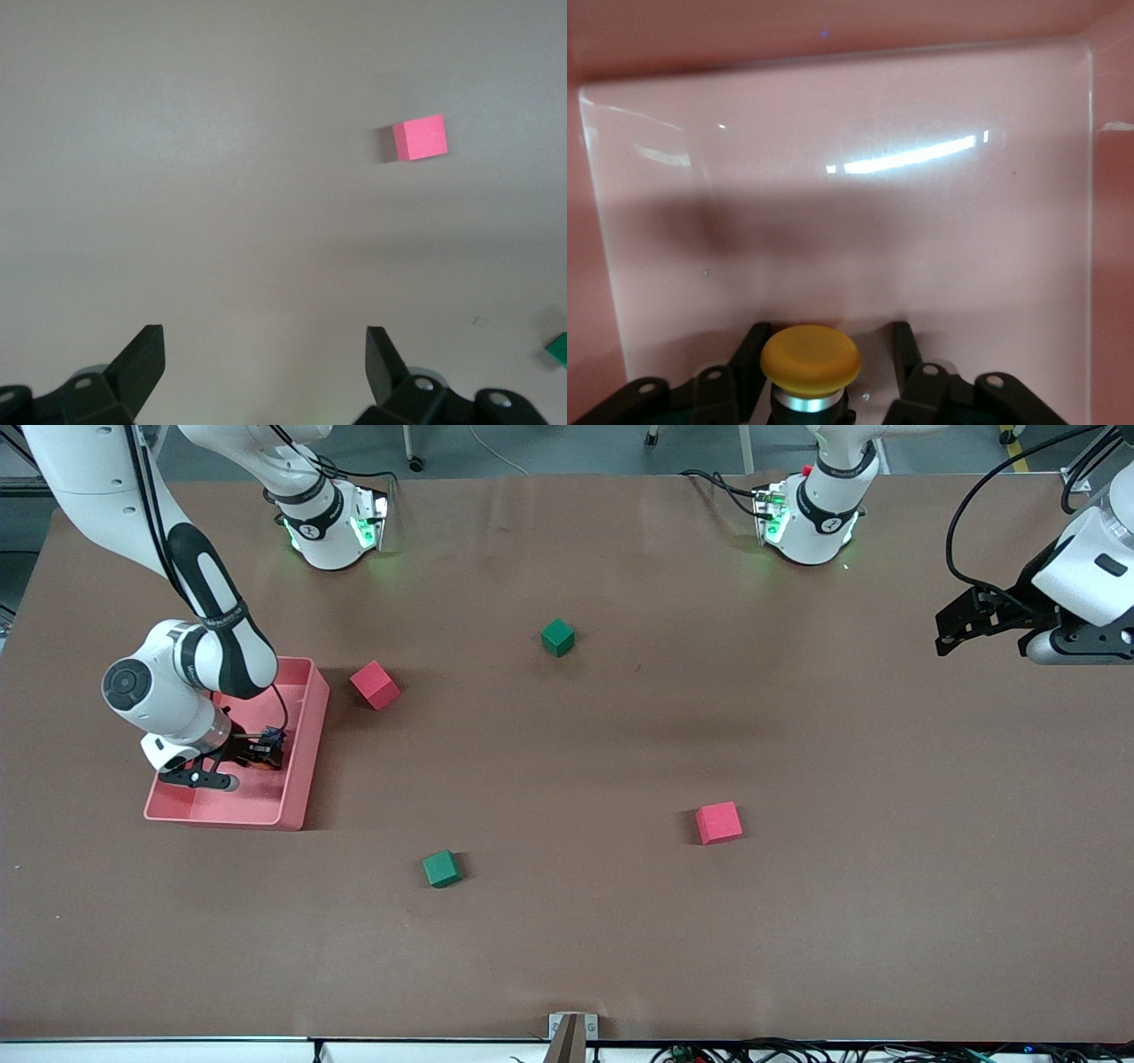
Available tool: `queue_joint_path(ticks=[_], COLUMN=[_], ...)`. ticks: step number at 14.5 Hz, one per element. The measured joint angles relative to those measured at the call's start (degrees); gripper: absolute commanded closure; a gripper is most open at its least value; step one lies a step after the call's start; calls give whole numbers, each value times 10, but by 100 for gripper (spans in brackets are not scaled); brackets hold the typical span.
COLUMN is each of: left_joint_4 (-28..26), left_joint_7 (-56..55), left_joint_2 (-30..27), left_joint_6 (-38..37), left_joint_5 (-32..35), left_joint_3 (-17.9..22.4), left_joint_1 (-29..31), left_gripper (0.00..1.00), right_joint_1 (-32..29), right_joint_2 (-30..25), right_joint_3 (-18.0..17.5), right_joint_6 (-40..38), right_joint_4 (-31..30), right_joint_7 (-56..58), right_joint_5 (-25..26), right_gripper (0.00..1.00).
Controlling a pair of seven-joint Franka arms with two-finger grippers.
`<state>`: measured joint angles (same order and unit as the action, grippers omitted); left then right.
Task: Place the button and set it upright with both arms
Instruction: 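Lower the right gripper into the tray and grasp the yellow button, then lift the button out of the tray with the right gripper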
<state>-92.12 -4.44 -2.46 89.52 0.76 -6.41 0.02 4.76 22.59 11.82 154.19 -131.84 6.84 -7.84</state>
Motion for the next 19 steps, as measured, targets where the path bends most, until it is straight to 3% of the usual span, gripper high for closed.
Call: queue_joint_path(ticks=[2,6,11,15,19], left_joint_4=[0,0,1,2,3], left_joint_7=[1,2,3,6,19], left_joint_2=[0,0,0,-1,-1], left_joint_6=[-1,-1,-1,-1,-1], left_joint_5=[0,0,0,0,0], left_joint_3=[0,0,0,-1,-2], left_joint_1=[0,0,0,0,0], left_gripper=[0,0,0,0,0], right_joint_1=[1,8,28,28,43], right_joint_2=[0,-2,-32,-82,-102], right_joint_3=[0,-1,-4,-3,-6], right_joint_6=[0,0,-27,-190,-389], right_joint_4=[1,3,20,93,228], right_joint_7=[0,1,2,6,-17], right_joint_5=[0,0,0,1,20], right_gripper=[77,96,100,100,100])
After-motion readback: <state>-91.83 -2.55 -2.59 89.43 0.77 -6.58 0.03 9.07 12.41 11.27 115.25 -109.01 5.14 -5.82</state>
